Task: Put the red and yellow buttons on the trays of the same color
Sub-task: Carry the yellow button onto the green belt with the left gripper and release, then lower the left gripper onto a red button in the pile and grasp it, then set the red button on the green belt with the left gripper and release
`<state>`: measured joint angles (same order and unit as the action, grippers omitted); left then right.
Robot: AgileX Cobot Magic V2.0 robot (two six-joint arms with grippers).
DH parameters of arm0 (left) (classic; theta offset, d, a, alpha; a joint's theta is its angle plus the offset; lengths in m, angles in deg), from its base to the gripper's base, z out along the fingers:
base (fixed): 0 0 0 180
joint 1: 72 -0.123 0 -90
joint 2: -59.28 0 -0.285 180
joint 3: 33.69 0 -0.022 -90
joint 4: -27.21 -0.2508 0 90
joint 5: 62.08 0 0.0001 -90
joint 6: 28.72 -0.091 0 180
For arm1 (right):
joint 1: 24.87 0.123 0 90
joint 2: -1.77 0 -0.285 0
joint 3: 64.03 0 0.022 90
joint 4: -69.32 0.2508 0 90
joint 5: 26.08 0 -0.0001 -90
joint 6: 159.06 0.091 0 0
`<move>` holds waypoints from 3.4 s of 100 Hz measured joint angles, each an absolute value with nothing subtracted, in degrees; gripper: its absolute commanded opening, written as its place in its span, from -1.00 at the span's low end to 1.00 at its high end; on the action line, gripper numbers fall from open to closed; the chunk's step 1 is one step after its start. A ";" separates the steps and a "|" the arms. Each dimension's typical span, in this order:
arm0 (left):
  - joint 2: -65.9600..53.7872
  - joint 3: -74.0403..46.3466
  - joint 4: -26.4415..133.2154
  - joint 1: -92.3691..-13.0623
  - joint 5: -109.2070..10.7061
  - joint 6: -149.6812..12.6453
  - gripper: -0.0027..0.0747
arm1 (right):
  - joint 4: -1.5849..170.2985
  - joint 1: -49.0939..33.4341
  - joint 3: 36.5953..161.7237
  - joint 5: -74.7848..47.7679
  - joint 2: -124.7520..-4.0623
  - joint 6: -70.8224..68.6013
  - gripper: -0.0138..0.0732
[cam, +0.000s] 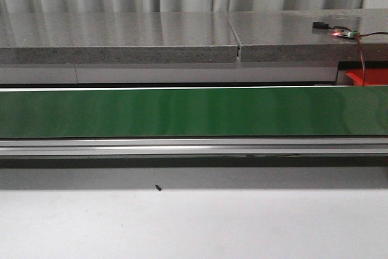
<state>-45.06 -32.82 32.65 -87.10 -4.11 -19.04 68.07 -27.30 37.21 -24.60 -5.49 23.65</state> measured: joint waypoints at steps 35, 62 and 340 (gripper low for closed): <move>-45.92 -32.85 34.94 -87.10 -4.10 -22.03 0.70 | 68.07 -27.30 37.21 -24.60 -5.49 23.65 -0.84; -42.40 -32.85 38.44 -87.10 -4.10 -24.40 0.70 | 68.07 -27.30 37.21 -24.60 -5.49 23.65 -0.84; -39.31 -31.14 33.91 -106.62 -5.00 -29.44 -0.26 | 68.07 -27.30 37.21 -24.60 -5.49 23.65 -0.84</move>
<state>-39.31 -31.14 33.91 -106.62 -5.00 -29.44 68.07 -27.30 37.21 -24.60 -5.49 23.65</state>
